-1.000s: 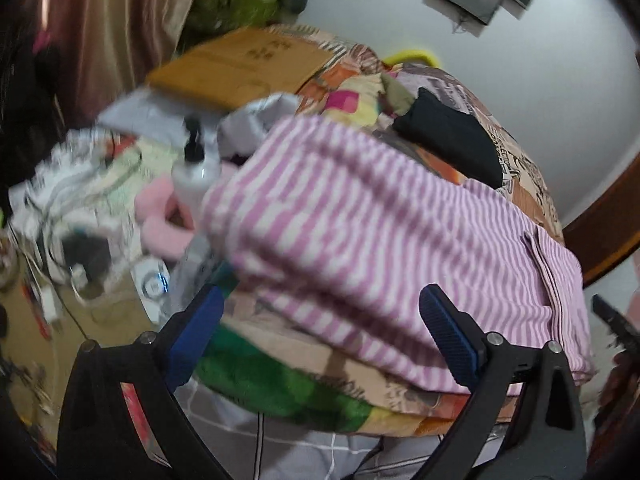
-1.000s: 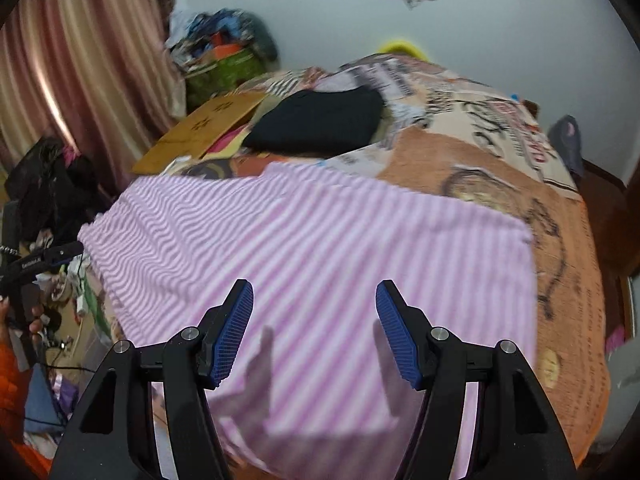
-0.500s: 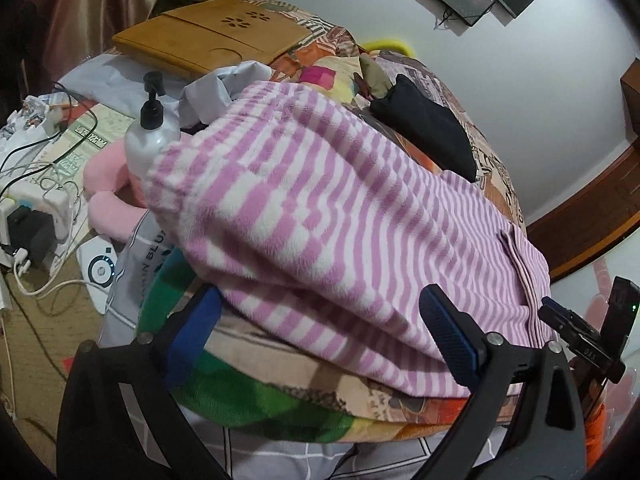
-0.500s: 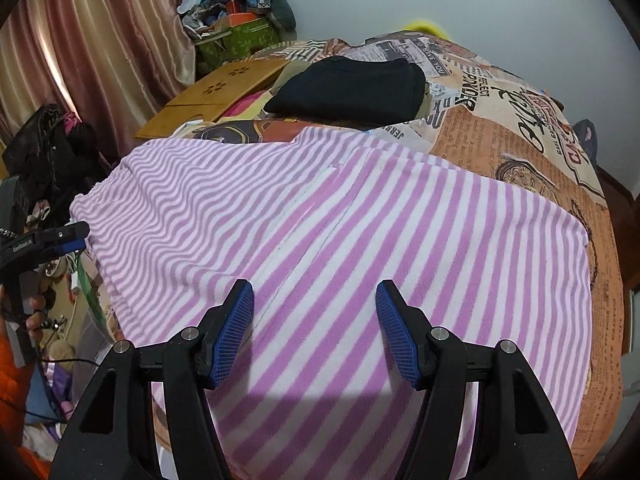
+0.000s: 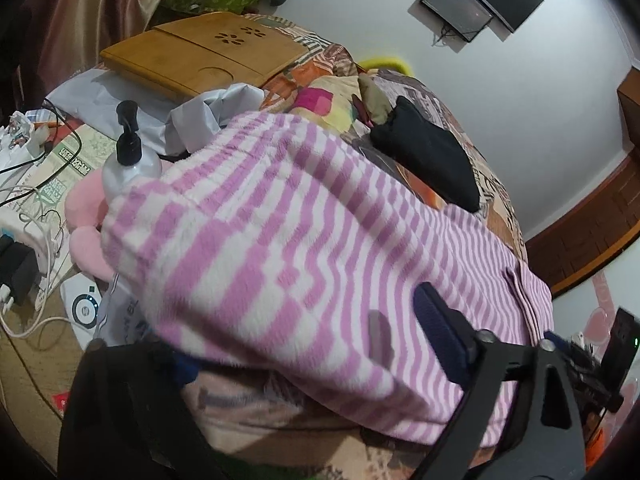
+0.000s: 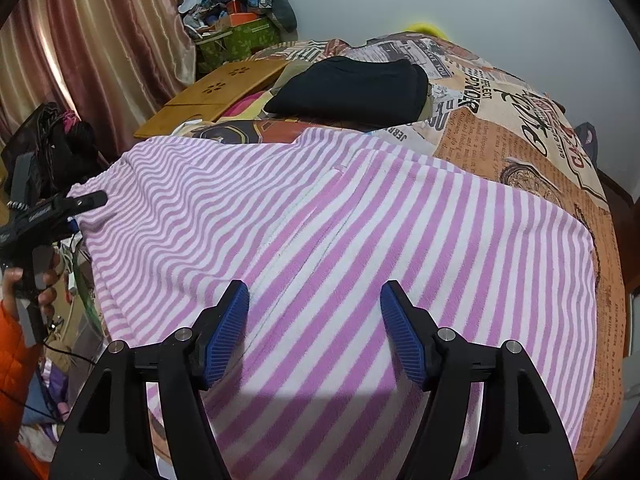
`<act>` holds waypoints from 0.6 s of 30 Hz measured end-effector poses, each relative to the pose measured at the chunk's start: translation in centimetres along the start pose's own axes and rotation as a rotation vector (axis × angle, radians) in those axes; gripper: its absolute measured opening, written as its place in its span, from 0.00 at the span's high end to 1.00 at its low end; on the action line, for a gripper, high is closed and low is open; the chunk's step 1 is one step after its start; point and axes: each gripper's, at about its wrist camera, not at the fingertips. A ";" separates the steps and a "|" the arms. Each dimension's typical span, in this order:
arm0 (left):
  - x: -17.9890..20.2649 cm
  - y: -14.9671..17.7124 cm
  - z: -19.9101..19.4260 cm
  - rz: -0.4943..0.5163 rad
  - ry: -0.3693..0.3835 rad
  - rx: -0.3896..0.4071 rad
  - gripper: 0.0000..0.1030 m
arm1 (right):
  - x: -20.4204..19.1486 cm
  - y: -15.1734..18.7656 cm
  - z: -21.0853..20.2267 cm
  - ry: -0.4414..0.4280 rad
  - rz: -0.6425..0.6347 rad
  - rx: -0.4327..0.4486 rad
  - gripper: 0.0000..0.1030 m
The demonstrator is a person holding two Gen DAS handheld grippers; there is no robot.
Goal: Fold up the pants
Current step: 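Grasp the pants cuff with the left gripper and lift it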
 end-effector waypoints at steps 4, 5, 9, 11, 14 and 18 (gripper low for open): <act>0.0 -1.2 0.7 -0.034 0.024 0.003 0.17 | 0.0 0.0 0.1 -0.001 -0.003 0.004 0.36; 0.1 -1.5 1.0 -0.037 0.019 0.001 0.22 | 0.0 0.0 0.1 -0.002 -0.003 0.006 0.36; 0.7 -2.4 2.2 -0.005 -0.051 -0.005 0.59 | 0.0 0.0 0.1 -0.004 0.002 0.010 0.36; 1.1 -2.5 2.6 0.020 -0.087 -0.005 0.72 | 0.0 0.0 0.1 -0.005 0.002 0.010 0.36; 1.8 -2.5 2.7 0.064 -0.109 0.000 0.78 | 0.0 0.0 0.1 -0.005 0.002 0.009 0.36; 3.6 -2.2 1.4 0.153 -0.140 0.034 0.83 | 0.0 -0.2 0.0 -0.008 0.011 0.006 0.36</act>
Point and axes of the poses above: each gripper's, at about its wrist camera, not at the fingertips, and z roughly the way its jaws point, x to its right, y to its underside, and after that the axes turned 2 degrees about y, right-handed
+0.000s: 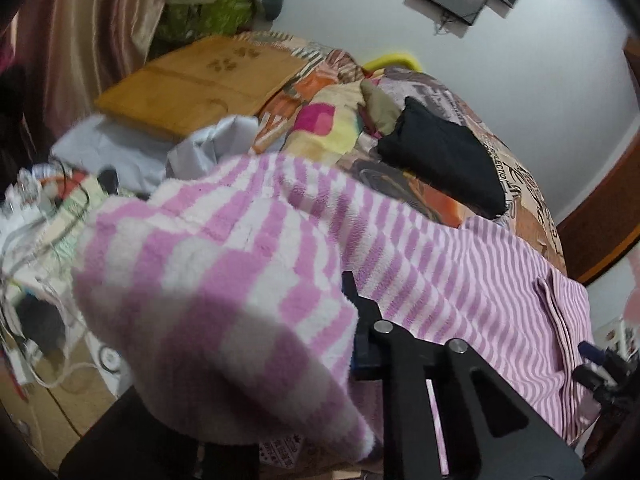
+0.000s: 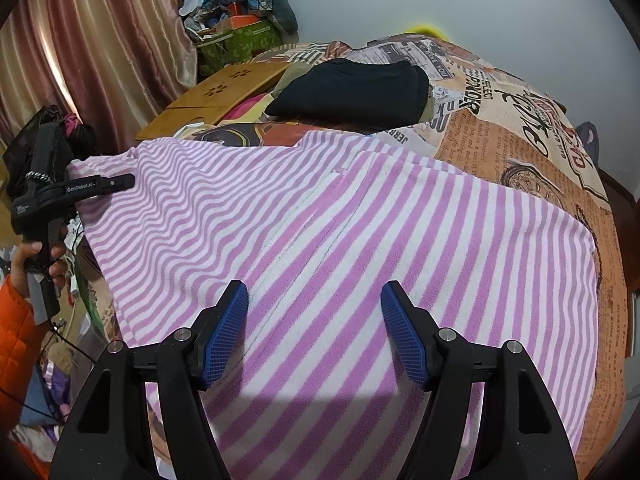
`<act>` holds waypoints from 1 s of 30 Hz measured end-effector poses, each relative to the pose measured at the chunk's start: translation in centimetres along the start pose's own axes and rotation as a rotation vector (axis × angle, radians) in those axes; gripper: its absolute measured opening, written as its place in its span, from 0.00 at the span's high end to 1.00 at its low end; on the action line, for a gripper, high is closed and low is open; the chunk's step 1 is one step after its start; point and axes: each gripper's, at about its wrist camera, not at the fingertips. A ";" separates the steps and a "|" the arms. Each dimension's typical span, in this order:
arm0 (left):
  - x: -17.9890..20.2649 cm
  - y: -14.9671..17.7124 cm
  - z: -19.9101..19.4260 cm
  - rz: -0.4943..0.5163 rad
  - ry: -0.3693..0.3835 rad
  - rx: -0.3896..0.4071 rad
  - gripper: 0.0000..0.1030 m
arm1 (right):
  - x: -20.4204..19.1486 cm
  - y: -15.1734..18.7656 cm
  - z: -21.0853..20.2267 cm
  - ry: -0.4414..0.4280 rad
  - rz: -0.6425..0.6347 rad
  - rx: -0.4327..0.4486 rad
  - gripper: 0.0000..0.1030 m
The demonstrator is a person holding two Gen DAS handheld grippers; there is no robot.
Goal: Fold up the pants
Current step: 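Grasp the pants cuff with the left gripper and lift it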
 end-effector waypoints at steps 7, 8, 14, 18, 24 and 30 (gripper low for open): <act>4.6 -1.7 -4.7 0.159 0.038 0.109 0.85 | 0.3 -0.4 -1.3 0.005 0.009 0.032 0.36; 5.4 -2.0 -5.4 0.184 0.049 0.126 0.85 | 0.6 -0.4 -1.6 0.010 0.014 0.041 0.36; 11.0 -3.7 -8.6 0.300 0.136 0.211 0.85 | 3.2 0.2 -4.0 0.063 0.063 0.083 0.36; 15.4 -4.5 -10.1 0.368 0.207 0.251 0.85 | 5.9 1.5 -5.8 0.126 0.118 0.104 0.36; 21.4 -4.9 -10.3 0.448 0.303 0.254 0.85 | 10.4 4.6 -8.3 0.224 0.220 0.114 0.36; 27.5 -4.1 -9.1 0.504 0.373 0.204 0.85 | 12.9 7.8 -7.8 0.233 0.255 0.047 0.36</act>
Point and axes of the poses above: each gripper's, at about its wrist camera, not at the fingertips, and z roughly the way its jaws point, x to its right, y to its underside, and after that the axes turned 2 degrees about y, right-handed
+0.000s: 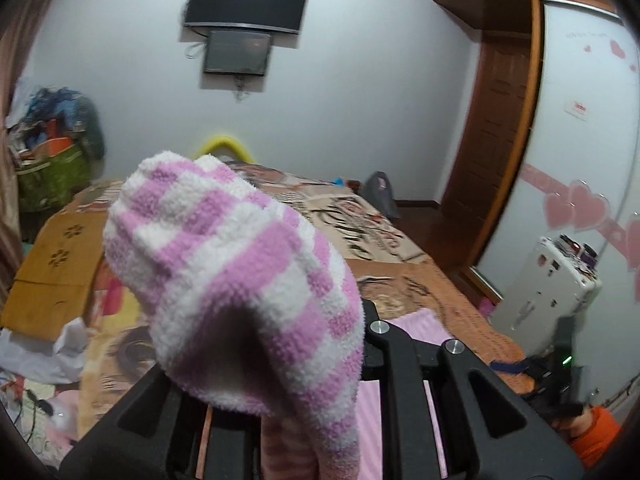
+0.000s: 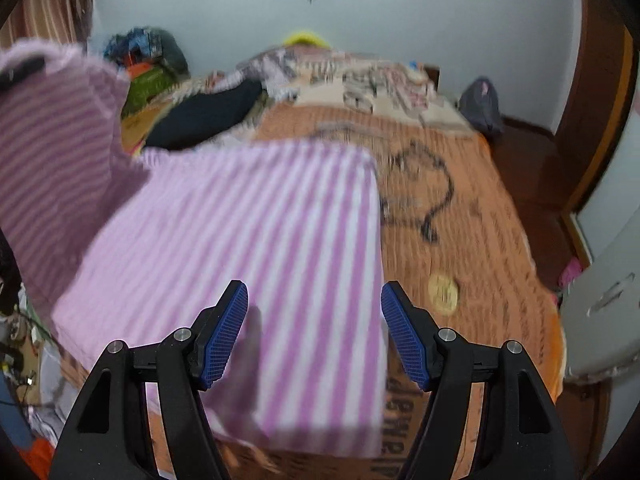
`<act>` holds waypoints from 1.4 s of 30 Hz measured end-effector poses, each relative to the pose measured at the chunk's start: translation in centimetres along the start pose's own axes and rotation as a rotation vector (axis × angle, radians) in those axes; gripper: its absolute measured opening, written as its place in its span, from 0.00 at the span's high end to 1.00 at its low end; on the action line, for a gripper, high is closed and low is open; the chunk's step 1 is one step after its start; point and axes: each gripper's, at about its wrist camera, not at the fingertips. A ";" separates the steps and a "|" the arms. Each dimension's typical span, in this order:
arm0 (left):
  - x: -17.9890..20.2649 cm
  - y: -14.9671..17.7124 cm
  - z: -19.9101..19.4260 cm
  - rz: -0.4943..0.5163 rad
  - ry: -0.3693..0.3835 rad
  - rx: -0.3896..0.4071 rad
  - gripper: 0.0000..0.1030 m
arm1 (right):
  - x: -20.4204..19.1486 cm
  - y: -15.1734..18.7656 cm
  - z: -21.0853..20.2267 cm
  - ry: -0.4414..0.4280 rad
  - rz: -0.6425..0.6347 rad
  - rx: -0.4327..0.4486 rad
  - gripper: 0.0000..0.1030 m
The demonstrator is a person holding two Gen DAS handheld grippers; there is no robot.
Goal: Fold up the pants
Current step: 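Grasp the pants cuff with the left gripper and lift it, then carry the held cuff over the pants and lay it down with the left gripper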
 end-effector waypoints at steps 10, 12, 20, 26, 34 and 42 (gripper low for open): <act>10.3 -0.5 4.7 0.129 0.105 -0.054 0.85 | 0.7 1.7 1.3 -0.133 0.078 0.022 0.33; 11.9 0.0 5.5 0.147 0.129 -0.073 0.85 | 0.6 1.8 1.4 -0.132 0.070 0.035 0.33; 17.5 2.8 9.4 0.194 0.247 -0.191 0.85 | 3.1 2.3 -1.0 -0.149 0.142 0.073 0.34; 20.1 7.0 12.3 0.237 0.286 -0.327 0.85 | 8.3 4.0 -5.4 -0.003 0.257 0.123 0.34; 22.2 12.9 13.9 0.308 0.265 -0.472 0.79 | 12.5 6.4 -8.2 0.102 0.383 0.141 0.34; 22.2 12.9 11.3 0.284 0.266 -0.481 0.64 | 10.7 5.5 -7.4 0.069 0.344 0.139 0.34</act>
Point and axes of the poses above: each gripper's, at about its wrist camera, not at the fingertips, and z roughly the way its jaws point, x to its right, y to its underside, and after that the axes turned 2 degrees about y, right-handed
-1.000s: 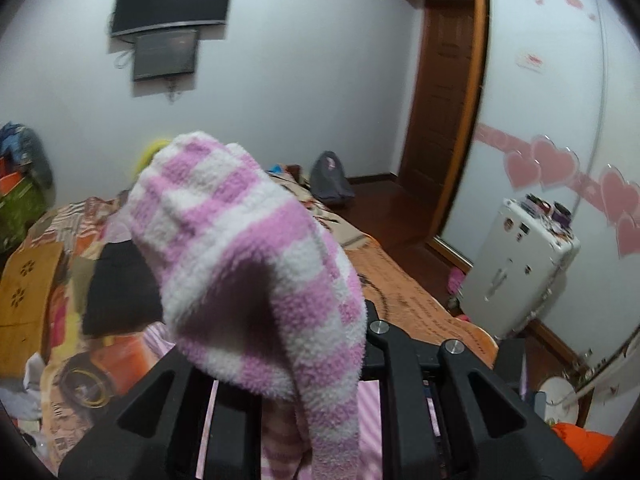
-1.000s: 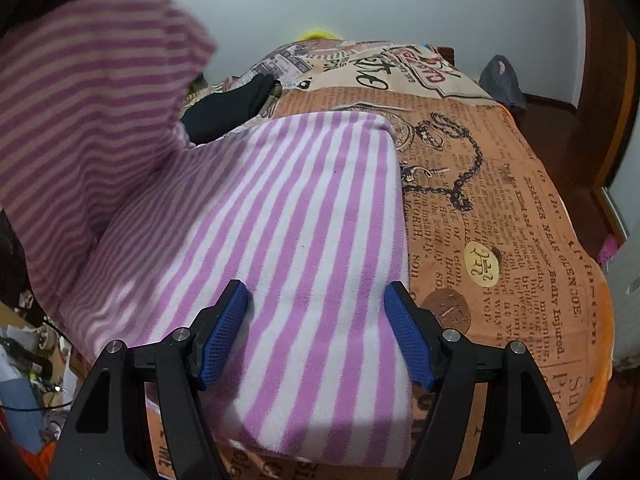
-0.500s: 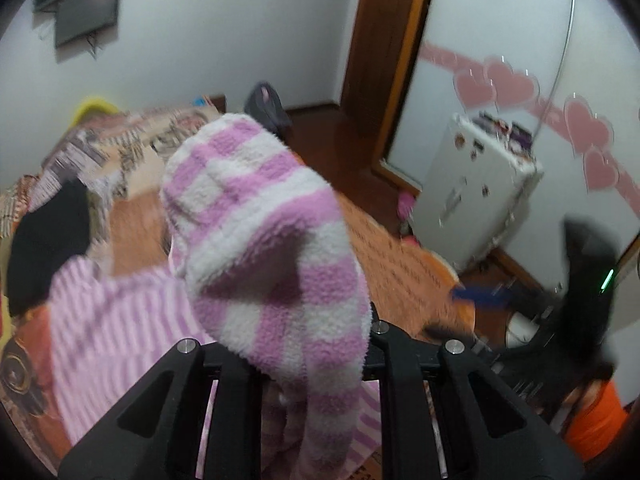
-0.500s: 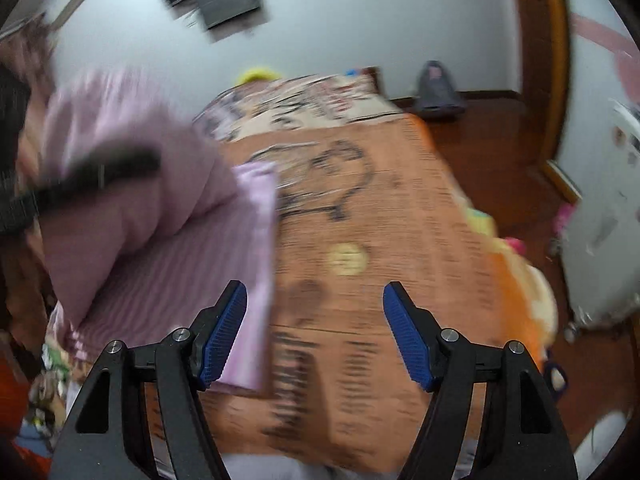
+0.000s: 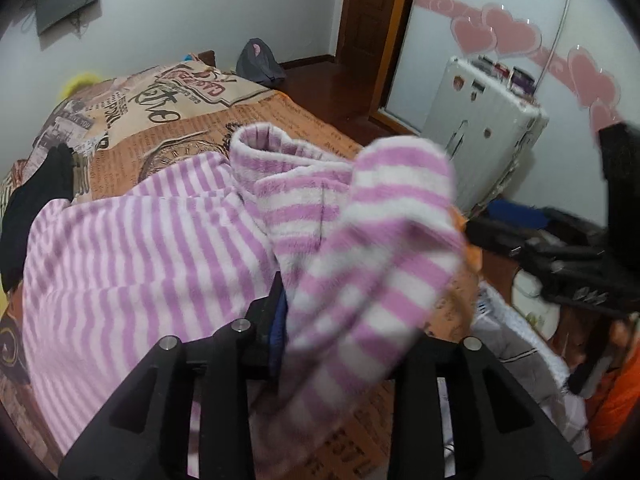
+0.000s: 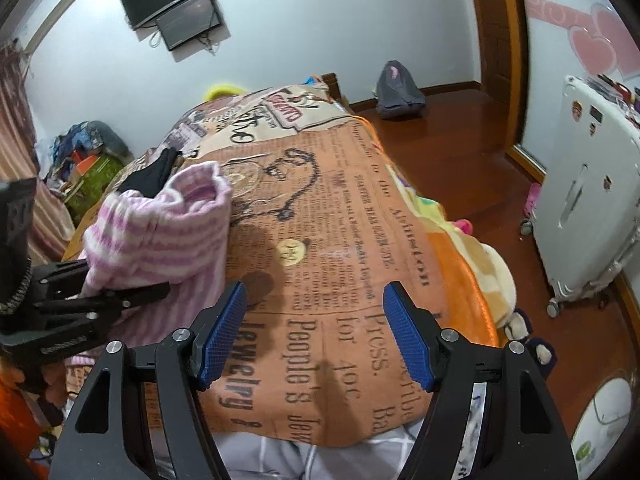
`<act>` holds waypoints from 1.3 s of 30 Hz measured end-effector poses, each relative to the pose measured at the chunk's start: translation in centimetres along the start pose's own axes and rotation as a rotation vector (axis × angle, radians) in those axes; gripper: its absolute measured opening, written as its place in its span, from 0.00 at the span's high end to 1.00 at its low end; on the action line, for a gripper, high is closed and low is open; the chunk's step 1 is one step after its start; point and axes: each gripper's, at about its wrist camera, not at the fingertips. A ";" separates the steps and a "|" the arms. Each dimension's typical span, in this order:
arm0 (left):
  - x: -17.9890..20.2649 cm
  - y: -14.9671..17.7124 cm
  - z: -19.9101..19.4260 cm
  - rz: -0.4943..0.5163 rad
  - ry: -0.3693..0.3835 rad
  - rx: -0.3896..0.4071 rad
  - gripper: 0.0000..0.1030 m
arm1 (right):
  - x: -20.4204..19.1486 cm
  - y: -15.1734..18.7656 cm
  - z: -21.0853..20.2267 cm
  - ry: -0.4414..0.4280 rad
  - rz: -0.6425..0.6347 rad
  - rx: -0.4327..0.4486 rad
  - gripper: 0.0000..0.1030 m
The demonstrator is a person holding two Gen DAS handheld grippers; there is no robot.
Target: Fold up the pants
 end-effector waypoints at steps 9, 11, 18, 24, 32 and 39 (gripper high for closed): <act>-4.3 -0.1 -7.8 -0.075 -0.062 0.172 0.39 | -3.2 0.4 1.4 -0.066 -0.058 -0.028 0.34; -6.5 0.3 -8.5 -0.098 -0.123 0.185 0.37 | -4.0 0.8 1.6 -0.083 -0.064 -0.044 0.34; -15.9 3.6 -7.0 -0.197 -0.317 0.069 0.37 | -7.5 2.4 2.5 -0.135 -0.106 -0.094 0.28; -19.3 7.4 -4.4 -0.285 -0.275 0.020 0.36 | -9.0 2.8 5.5 -0.094 -0.144 -0.139 0.26; -18.2 9.2 -4.9 -0.325 -0.262 0.063 0.33 | -8.9 0.4 9.4 -0.116 -0.163 -0.156 0.26; -17.5 9.8 -6.2 -0.383 -0.215 0.045 0.34 | -9.7 -2.4 12.6 -0.142 -0.261 -0.157 0.25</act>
Point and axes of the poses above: each gripper's, at about its wrist camera, not at the fingertips, and z roughly the way its jaws point, x to its right, y to its underside, and after that the axes turned 2 degrees about y, right-handed
